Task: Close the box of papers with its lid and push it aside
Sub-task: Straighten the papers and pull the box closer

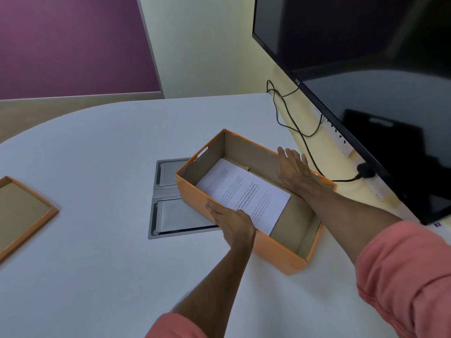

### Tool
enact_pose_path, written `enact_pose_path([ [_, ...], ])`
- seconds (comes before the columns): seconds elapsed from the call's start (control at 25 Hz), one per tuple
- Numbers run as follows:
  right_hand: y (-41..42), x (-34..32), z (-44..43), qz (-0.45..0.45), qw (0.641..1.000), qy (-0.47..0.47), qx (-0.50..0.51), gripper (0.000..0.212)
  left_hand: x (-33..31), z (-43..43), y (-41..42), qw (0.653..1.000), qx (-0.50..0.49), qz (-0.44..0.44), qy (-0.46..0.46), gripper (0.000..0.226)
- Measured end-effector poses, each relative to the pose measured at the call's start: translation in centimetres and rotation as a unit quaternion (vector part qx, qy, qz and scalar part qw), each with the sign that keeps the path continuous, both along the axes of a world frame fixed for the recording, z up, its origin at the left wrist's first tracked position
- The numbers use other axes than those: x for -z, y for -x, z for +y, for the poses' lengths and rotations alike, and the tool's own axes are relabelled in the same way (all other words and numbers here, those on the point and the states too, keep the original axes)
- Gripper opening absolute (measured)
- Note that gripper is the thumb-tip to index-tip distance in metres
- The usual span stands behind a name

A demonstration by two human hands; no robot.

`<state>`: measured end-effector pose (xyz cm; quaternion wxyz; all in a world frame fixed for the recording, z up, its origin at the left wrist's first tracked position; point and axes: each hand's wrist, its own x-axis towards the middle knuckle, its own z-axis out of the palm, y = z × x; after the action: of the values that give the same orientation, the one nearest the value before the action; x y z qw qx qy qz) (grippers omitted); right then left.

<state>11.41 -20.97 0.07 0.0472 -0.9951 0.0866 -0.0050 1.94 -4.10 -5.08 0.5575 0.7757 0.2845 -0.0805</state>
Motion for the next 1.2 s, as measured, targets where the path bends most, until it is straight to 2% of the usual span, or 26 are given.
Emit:
enact_pose_path([
  [0.16, -1.3, 0.0, -0.7, 0.051, 0.998, -0.028, 0.0, 0.045, -0.6, 0.1, 0.2, 0.998, 0.009, -0.031, -0.047, 0.085],
  [0.44, -1.4, -1.0, -0.4, 0.052, 0.998, -0.041, 0.024, 0.037, -0.9, 1.2, 0.2, 0.998, 0.036, -0.023, -0.036, 0.085],
  [0.6, -0.3, -1.9, 0.1, 0.065, 0.996, -0.054, 0.029, 0.04, -1.7, 3.6, -0.2, 0.997, 0.06, -0.054, -0.013, 0.08],
  [0.88, 3.1, -2.3, 3.8, 0.08, 0.975, -0.203, 0.041, 0.038, -3.4, 13.1, -0.9, 0.98, 0.16, -0.118, 0.015, 0.063],
  [1.04, 6.2, -2.3, 9.0, 0.072, 0.962, -0.256, 0.061, 0.037, -6.2, 19.7, 0.1, 0.969, 0.207, -0.135, 0.002, 0.066],
  [1.2, 9.6, -2.2, 15.4, 0.068, 0.946, -0.307, 0.086, 0.04, -7.6, 26.2, 1.1, 0.971, 0.217, -0.096, -0.025, 0.067],
])
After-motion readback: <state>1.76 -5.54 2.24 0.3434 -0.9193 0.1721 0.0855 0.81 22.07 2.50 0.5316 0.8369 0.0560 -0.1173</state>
